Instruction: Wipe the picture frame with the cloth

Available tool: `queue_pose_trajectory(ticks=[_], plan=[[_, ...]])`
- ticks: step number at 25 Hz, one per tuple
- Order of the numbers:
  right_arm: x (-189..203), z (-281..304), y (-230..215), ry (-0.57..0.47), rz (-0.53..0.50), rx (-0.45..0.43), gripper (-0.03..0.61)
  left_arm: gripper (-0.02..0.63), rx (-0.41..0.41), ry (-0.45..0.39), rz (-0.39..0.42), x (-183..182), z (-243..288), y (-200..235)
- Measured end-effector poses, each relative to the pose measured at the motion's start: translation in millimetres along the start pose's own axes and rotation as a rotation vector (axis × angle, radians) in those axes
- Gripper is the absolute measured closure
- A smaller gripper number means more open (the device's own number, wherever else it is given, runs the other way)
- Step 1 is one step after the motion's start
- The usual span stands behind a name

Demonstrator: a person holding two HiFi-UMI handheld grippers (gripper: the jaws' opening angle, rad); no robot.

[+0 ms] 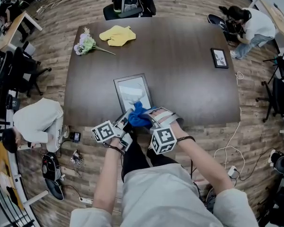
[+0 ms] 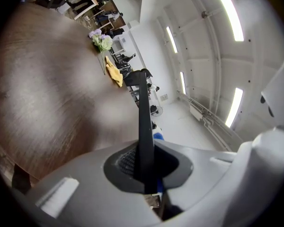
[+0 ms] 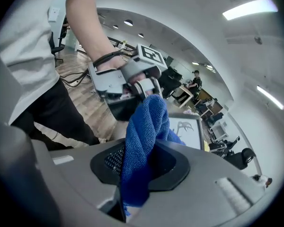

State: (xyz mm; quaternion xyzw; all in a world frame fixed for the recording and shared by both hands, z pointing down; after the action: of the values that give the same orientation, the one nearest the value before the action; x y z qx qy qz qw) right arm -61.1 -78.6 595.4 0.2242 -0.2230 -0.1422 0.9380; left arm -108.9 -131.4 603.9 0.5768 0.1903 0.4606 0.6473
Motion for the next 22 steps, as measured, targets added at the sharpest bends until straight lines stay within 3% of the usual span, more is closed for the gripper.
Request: queue_pose_trajectory(ticks=[6, 15, 22], plan=[[53.3, 11.0, -35.0, 0.105, 0.104, 0.024, 0.489, 0.541, -0.016, 0.098, 0.06, 17.1, 10.7, -7.9], [23.2, 16.0, -78.4, 0.064, 0.136, 0.108, 0.489, 0.541, -0.005, 0.208, 0.069, 46.1, 27.3, -14.2], [32.4, 27.1, -99.7, 0.098, 0.179, 0.159, 0.489, 0.541, 0.011, 0.241, 0.045, 52.2, 27.7, -5.1]])
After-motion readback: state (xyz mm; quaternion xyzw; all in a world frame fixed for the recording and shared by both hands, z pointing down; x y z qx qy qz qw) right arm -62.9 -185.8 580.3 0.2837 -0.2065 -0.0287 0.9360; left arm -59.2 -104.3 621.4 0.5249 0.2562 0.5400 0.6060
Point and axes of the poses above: the fingertips, and each gripper's own axes: z forward along the fingers, y to its left, x out of its underside, the point moved 1 cm from there along -z, backward along the fingers, and after that the axes turned 13 degrees about y, right-handed, at the moved point
